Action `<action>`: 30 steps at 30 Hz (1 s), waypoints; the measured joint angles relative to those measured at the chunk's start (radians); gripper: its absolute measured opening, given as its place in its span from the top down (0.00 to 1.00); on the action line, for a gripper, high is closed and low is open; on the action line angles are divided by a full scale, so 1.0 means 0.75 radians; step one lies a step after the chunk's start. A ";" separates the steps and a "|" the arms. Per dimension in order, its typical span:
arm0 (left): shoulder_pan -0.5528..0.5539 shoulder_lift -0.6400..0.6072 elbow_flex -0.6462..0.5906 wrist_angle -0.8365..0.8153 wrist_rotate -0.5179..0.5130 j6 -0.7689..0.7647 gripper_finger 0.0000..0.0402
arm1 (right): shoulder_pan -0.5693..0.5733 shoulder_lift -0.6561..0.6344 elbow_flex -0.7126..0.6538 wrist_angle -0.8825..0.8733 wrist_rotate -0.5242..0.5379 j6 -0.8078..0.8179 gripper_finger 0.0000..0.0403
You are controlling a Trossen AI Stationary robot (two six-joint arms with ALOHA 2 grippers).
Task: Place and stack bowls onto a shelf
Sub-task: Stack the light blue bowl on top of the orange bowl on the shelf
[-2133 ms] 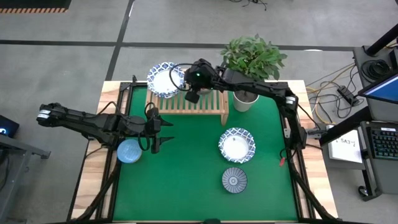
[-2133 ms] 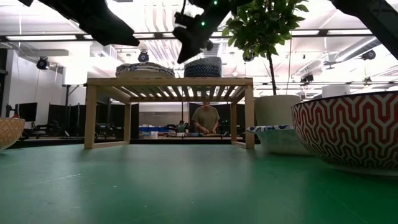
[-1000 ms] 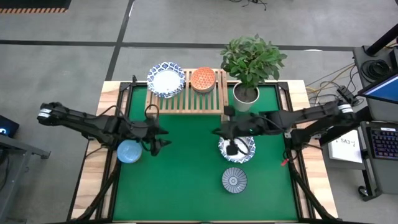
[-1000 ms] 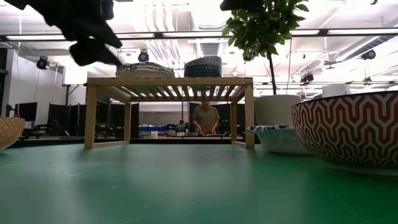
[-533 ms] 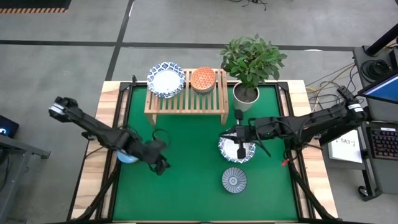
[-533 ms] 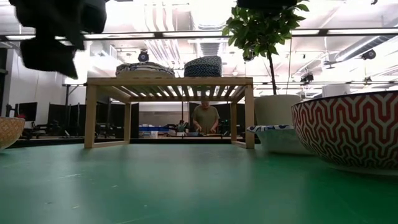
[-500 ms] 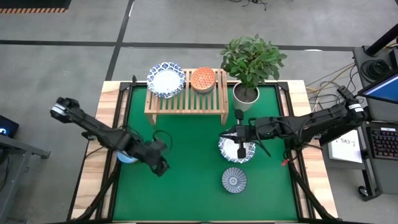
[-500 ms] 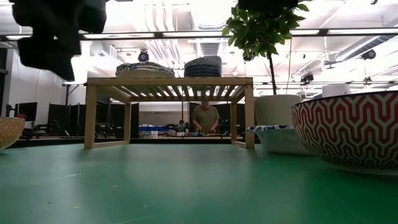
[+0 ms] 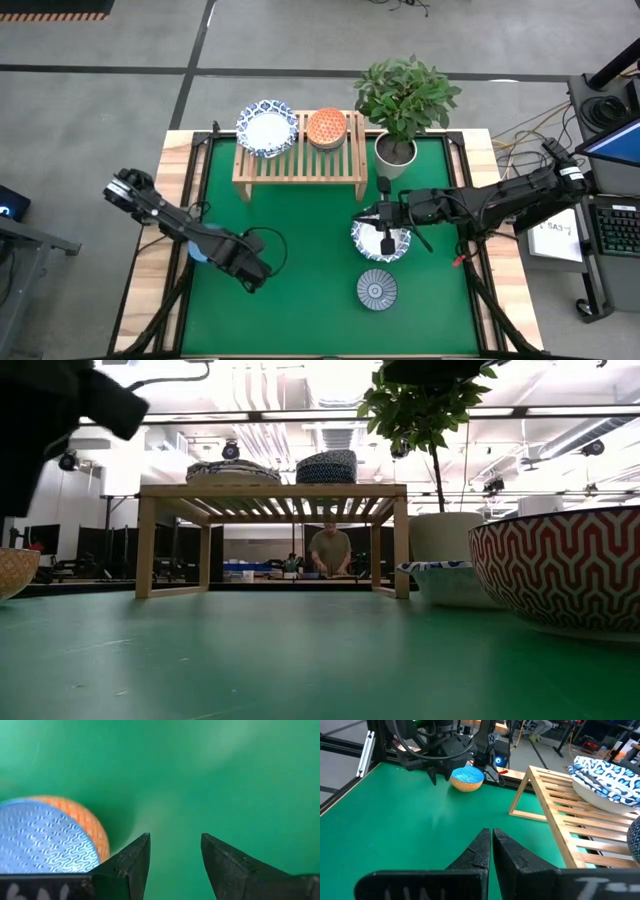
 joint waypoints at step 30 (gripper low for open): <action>-0.243 -0.223 -0.244 0.036 -0.073 -0.588 0.53 | -0.001 0.000 -0.002 0.012 0.002 0.038 0.98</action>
